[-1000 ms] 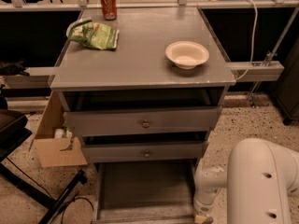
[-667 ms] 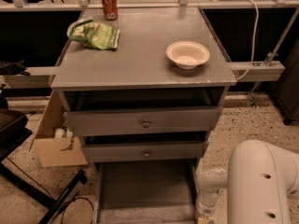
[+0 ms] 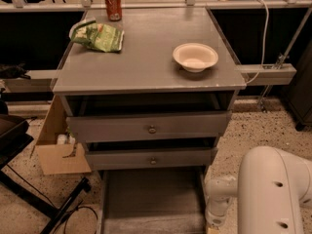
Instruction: Open bottom drawer
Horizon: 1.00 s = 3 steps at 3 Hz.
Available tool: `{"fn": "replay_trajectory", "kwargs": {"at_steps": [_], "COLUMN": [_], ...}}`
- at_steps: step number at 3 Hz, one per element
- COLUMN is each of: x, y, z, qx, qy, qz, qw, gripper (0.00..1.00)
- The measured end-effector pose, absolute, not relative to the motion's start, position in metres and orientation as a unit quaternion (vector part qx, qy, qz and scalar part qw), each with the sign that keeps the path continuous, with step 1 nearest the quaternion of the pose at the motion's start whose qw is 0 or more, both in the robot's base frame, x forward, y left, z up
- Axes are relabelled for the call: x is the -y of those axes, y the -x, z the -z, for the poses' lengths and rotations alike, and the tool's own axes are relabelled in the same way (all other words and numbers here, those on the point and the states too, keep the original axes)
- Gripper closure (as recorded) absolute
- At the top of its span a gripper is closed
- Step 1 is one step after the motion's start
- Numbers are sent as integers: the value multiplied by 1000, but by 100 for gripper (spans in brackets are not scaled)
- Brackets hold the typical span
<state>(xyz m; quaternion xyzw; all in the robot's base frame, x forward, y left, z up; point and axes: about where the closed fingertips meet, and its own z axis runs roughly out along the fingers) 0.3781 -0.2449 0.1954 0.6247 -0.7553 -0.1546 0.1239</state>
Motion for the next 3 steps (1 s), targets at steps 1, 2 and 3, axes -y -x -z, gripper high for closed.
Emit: {"fn": "replay_trajectory", "kwargs": {"at_steps": [1,2,3], "x": [245,245,245], "y": [-378,-378,-378], "z": [-195,-195,-196], "qx": [755,755,755], "qy": [-625,-625,-625], "qz": [155,155,155], "qw": [124,124,124], "gripper": [31,6,0]}}
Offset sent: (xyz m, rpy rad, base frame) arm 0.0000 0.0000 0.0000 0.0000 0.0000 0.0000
